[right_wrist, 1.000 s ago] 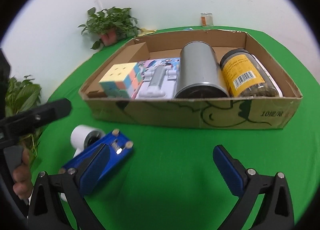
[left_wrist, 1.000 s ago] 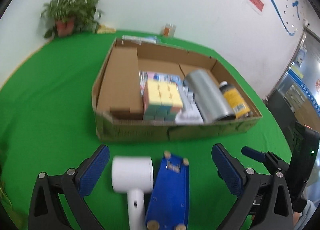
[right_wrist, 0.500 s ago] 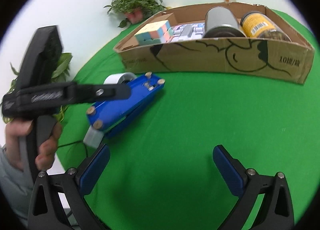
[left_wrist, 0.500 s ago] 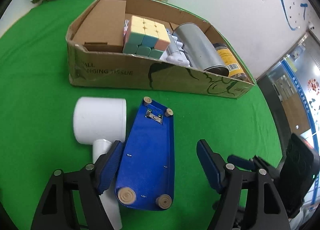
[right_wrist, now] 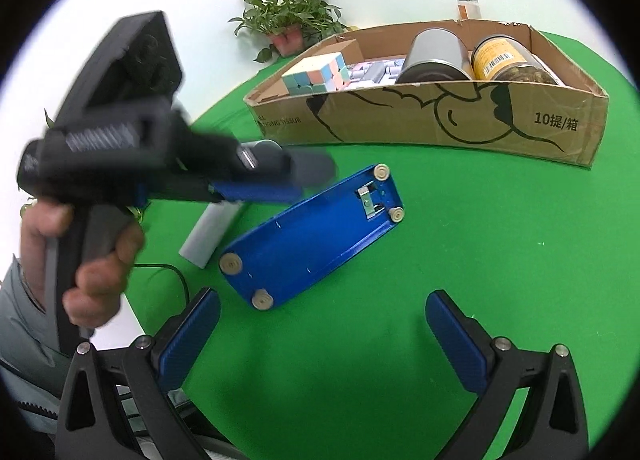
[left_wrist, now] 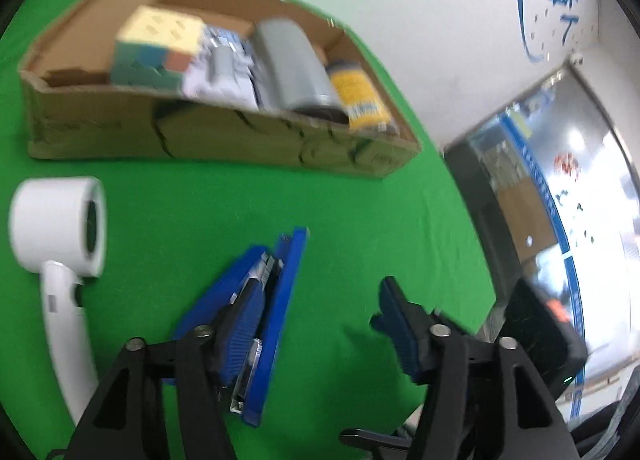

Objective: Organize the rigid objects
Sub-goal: 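Close the blue stapler with the left gripper while the right gripper grips it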

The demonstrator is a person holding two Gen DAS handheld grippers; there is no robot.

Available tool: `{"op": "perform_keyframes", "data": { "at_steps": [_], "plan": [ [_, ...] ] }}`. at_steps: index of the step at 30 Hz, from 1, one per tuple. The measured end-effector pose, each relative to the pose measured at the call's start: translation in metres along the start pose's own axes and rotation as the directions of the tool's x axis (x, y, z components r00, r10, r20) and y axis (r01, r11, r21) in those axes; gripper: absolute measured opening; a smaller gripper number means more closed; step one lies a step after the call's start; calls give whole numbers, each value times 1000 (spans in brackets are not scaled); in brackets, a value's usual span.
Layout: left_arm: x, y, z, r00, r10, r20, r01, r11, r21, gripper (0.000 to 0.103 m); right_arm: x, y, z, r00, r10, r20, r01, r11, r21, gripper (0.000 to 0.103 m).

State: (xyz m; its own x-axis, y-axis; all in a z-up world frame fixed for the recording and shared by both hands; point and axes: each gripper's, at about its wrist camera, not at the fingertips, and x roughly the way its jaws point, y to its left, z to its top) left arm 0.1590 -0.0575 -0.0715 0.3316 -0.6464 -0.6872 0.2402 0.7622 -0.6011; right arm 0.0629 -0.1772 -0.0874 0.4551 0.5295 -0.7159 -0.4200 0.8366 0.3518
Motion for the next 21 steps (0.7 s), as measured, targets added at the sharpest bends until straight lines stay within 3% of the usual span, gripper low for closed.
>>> {"op": "perform_keyframes", "data": {
  "at_steps": [1, 3, 7, 13, 15, 17, 21],
  "plan": [
    [-7, 3, 0, 999, 36, 27, -36, 999, -3, 78, 2, 2, 0, 1000, 1, -5, -1, 1000, 0, 102],
    [-12, 12, 9, 994, 99, 47, -98, 995, -21, 89, 5, 6, -2, 1000, 9, -13, -9, 1000, -4, 102],
    [-5, 26, 10, 994, 101, -35, -103, 993, -61, 89, 16, 17, -3, 999, 27, -40, -28, 999, -29, 102],
    [14, 11, 3, 987, 100, -125, -100, 995, 5, 89, 18, 30, -2, 998, 50, -40, -53, 996, -77, 102],
    [13, 10, 0, 987, 76, -140, -79, 997, -15, 89, 17, 28, -2, 998, 55, -42, -58, 996, -69, 102],
    [14, 6, -3, 988, -5, -156, -2, 999, -44, 89, 15, 23, -2, 998, 54, -38, -56, 997, -50, 102],
    [28, -8, -12, 976, -85, -202, 79, 996, -41, 90, 13, 17, -2, 999, 35, -41, -36, 999, -28, 102]
  ]
}}
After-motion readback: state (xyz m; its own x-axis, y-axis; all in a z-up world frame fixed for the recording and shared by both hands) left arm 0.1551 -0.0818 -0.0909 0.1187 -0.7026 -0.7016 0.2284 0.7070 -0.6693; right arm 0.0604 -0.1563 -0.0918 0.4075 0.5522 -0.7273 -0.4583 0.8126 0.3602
